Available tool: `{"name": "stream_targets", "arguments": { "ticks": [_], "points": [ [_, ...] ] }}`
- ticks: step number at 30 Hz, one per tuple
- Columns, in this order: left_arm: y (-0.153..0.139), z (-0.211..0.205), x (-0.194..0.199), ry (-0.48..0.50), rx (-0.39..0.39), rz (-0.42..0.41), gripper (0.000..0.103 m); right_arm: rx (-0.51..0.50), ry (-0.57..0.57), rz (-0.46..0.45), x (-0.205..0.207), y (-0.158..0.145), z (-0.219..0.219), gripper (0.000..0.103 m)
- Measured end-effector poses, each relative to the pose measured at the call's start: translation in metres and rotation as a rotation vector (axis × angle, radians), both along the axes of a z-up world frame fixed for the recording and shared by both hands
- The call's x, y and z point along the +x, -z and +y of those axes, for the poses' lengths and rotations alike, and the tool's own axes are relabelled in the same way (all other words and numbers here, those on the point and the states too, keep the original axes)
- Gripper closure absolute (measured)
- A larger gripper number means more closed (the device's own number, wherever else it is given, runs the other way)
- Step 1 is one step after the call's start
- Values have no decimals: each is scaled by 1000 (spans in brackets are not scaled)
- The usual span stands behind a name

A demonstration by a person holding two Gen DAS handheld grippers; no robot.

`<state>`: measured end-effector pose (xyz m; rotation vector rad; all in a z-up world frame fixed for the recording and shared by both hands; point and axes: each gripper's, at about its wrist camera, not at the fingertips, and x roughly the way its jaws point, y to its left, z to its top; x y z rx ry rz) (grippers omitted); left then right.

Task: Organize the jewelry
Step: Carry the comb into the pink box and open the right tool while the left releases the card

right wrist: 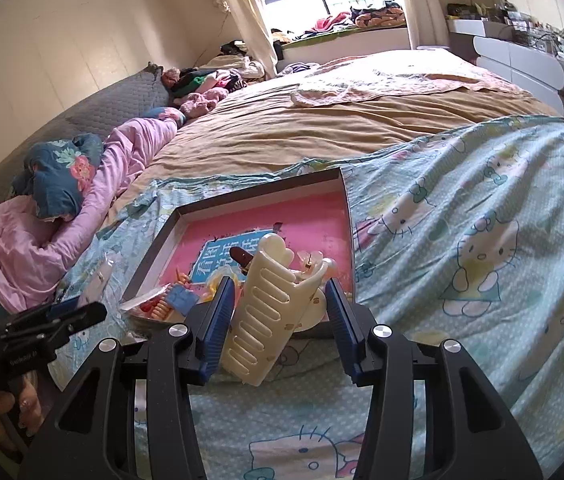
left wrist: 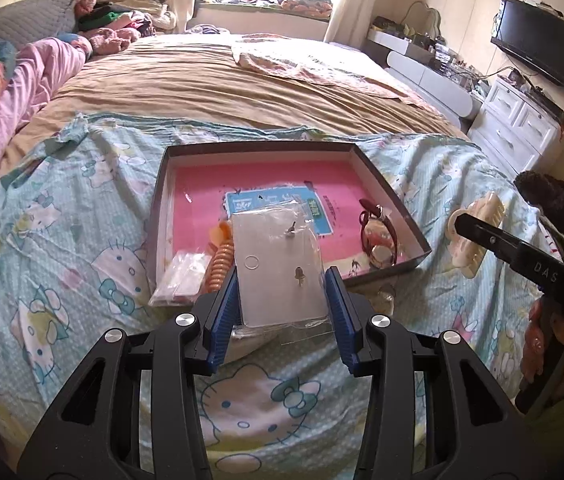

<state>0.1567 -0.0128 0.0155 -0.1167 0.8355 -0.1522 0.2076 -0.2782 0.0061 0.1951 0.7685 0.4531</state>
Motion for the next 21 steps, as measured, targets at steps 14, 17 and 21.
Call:
{"name": "stream_targets", "arguments": {
  "ticks": [14, 17, 21],
  "points": [
    [1, -15, 41, 12, 42, -1, 68, -20, 1, -66, 28, -15, 0, 58],
    [4, -18, 49, 19, 49, 5, 68, -33, 7, -83, 35, -18, -1, 58],
    [9, -22, 60, 27, 60, 16, 68, -53, 9, -92, 44, -17, -1, 58]
  ]
}}
